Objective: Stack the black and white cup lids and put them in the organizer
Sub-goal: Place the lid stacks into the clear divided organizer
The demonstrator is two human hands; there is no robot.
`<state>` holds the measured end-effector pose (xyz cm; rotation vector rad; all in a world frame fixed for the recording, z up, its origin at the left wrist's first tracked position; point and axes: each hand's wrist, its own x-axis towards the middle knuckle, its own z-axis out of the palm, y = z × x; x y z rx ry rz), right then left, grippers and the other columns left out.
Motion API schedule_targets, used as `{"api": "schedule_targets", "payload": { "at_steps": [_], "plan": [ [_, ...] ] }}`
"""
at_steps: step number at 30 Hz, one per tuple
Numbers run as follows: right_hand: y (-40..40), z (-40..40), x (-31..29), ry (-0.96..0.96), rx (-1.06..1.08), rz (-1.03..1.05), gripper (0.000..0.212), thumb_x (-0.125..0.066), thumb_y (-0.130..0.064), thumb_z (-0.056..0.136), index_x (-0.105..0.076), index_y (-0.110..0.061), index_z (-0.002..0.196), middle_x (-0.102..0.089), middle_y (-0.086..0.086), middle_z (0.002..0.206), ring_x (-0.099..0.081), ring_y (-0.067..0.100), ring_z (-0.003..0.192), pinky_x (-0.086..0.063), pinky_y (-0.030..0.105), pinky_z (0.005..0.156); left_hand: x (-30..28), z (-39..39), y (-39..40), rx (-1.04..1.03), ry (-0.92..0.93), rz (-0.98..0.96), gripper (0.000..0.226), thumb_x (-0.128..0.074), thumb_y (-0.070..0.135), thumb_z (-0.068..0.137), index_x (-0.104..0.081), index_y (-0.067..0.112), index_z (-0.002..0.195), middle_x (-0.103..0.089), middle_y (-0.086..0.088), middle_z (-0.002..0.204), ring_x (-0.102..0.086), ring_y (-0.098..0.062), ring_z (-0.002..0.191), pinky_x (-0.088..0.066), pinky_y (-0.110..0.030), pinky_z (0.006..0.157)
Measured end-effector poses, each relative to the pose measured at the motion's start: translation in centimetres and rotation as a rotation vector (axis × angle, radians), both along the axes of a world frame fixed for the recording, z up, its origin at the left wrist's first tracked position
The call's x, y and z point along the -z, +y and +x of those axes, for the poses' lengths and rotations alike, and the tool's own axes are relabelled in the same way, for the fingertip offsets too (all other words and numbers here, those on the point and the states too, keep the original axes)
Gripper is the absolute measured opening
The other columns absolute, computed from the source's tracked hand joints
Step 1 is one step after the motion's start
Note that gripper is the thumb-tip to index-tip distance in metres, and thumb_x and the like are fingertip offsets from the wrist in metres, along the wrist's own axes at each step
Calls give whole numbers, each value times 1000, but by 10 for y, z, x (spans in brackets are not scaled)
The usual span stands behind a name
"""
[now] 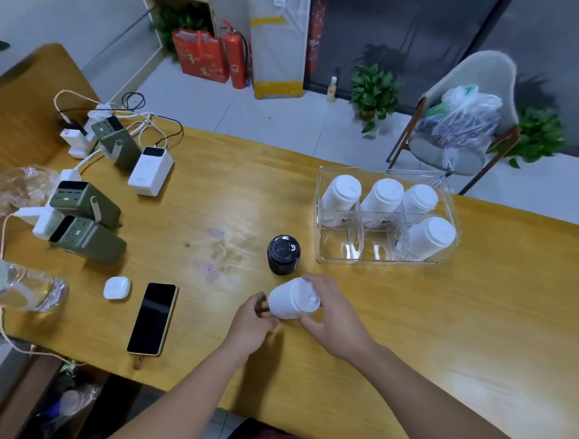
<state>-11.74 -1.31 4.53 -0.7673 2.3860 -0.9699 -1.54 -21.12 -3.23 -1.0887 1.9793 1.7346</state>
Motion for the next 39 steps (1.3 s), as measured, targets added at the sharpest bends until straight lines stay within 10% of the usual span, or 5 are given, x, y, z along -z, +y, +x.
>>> {"api": "schedule_targets", "payload": {
  "at_steps": [19,27,34,39],
  "plan": [
    [108,-53,-58,67,265,-96,84,-88,-38,90,-42,-32,160,-48,-20,154,-45,-3,142,-37,19,117,-69,-82,97,41,155,171,56,-80,22,75,-76,40,128,-75,11,129,-75,-18,109,-59,-42,104],
    [148,-125,-83,97,301,-112,86,-90,-34,87,-44,-28,160,-52,-17,154,-50,3,140,-45,31,116,-92,-153,148,13,190,279,53,-78,3,90,-77,36,132,-78,21,101,-67,-13,94,-51,-32,88],
    [151,-186,-85,132,210,-31,82,-91,-36,86,-48,-26,156,-52,-15,153,-46,-2,135,-36,19,109,-94,-193,179,-85,193,292,57,-77,3,87,-75,44,128,-77,9,121,-63,-8,81,-51,-29,83],
    [145,-218,-75,116,112,18,81,-91,-39,84,-51,-28,153,-53,-13,152,-53,5,131,-41,22,105,-82,-195,187,-54,176,245,71,-77,4,85,-62,52,136,-80,3,102,-74,-13,110,-54,-32,102]
  ]
}}
